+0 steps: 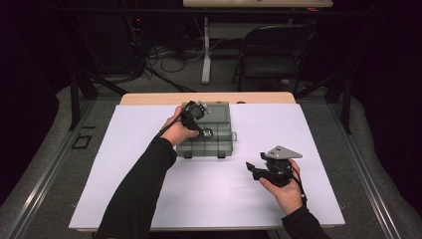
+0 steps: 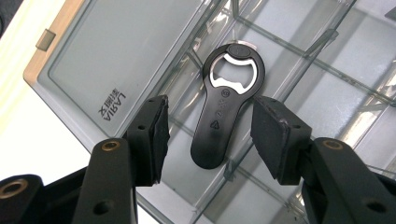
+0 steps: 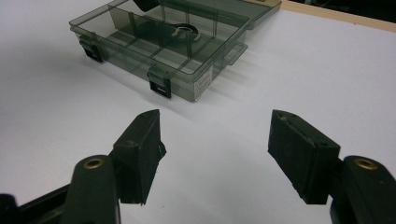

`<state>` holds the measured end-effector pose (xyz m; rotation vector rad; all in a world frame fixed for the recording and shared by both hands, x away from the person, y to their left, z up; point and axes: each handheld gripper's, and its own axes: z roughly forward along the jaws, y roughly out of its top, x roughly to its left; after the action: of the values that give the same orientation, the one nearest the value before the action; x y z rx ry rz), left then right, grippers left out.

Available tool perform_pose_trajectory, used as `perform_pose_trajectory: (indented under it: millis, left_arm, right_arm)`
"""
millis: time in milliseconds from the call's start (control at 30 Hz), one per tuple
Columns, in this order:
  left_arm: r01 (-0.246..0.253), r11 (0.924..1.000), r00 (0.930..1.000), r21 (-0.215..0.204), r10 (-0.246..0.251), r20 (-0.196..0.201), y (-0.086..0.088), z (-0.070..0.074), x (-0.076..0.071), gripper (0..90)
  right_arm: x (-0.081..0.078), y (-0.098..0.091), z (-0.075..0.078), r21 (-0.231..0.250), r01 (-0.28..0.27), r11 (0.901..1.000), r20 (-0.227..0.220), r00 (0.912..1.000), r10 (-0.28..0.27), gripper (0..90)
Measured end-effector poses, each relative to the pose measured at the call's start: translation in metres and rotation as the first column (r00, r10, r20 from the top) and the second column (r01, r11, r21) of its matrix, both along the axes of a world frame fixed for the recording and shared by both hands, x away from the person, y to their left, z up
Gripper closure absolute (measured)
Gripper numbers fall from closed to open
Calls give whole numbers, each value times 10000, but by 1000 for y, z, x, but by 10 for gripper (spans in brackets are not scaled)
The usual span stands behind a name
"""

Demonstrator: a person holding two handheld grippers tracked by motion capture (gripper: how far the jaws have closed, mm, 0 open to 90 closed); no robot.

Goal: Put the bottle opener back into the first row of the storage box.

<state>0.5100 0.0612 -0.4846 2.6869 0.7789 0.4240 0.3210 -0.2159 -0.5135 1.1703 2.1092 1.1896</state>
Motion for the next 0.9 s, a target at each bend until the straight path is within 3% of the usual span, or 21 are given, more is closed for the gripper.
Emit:
perform_pose_trajectory:
  millis: [467,900]
  left_arm:
    - [-713,9974,9973,-41,712,-166,24,2,-2,440]
    - [-1394,9887,9900,-548,1380,-281,54,10,-4,448]
  right_arm:
    - [0,2,-2,-14,4,10000,-94,10000,-4,342]
    - [1,2,-3,-74,3,10000,-115,9999,-3,342]
